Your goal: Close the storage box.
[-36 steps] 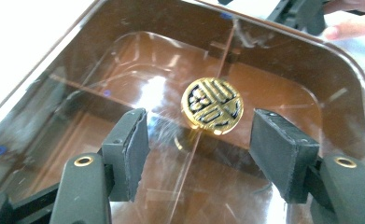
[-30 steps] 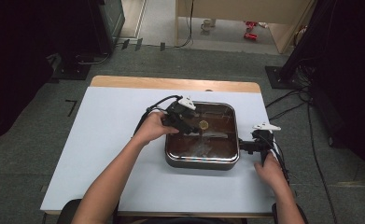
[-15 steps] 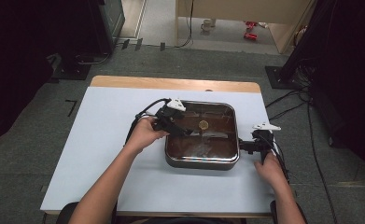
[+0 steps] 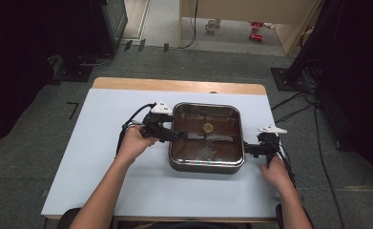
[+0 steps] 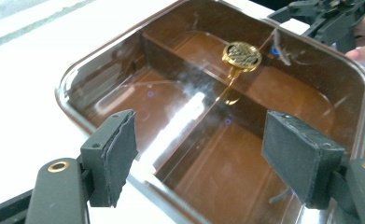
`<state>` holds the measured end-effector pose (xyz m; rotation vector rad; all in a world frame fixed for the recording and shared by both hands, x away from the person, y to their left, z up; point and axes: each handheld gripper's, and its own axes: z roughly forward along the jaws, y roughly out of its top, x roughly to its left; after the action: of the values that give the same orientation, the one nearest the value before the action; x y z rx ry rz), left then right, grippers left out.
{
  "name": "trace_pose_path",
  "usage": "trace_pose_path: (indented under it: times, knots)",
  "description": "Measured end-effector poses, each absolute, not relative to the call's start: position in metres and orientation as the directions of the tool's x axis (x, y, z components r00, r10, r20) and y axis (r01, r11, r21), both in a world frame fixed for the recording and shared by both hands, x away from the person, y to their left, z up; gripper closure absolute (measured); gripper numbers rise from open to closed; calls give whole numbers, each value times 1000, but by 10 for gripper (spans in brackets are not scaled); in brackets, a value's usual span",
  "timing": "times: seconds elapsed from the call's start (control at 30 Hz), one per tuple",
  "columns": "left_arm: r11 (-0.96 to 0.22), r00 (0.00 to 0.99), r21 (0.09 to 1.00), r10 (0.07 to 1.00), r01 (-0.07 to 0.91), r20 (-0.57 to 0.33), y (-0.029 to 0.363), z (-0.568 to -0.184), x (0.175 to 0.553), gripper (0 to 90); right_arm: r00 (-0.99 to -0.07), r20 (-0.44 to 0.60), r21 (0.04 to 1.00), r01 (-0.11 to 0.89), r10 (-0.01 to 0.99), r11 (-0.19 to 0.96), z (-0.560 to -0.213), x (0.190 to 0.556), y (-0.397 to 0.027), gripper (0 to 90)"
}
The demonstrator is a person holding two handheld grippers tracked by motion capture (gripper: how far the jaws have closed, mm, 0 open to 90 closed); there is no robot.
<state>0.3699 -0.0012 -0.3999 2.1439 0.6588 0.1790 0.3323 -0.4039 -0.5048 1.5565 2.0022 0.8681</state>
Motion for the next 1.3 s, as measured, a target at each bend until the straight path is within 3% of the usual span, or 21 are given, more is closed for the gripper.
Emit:
trace_pose_path:
  times: [0.5,0.87,1.2,1.3]
  knots:
    - [-453,790,782,607,429,-82,34,-420,345,231,-255,25,717,678,967,161,-505,332,-404,61]
    - [-424,759,813,650,399,-33,56,-441,326,190,-256,24,716,679,966,162,-505,332,-404,61]
    - [-442,710,792,704,421,15,74,-466,311,191,-255,24,717,679,967,161,-505,332,-404,61]
    - [-454,705,756,710,471,-12,76,-478,311,206,-256,24,717,678,966,162,-505,332,-404,61]
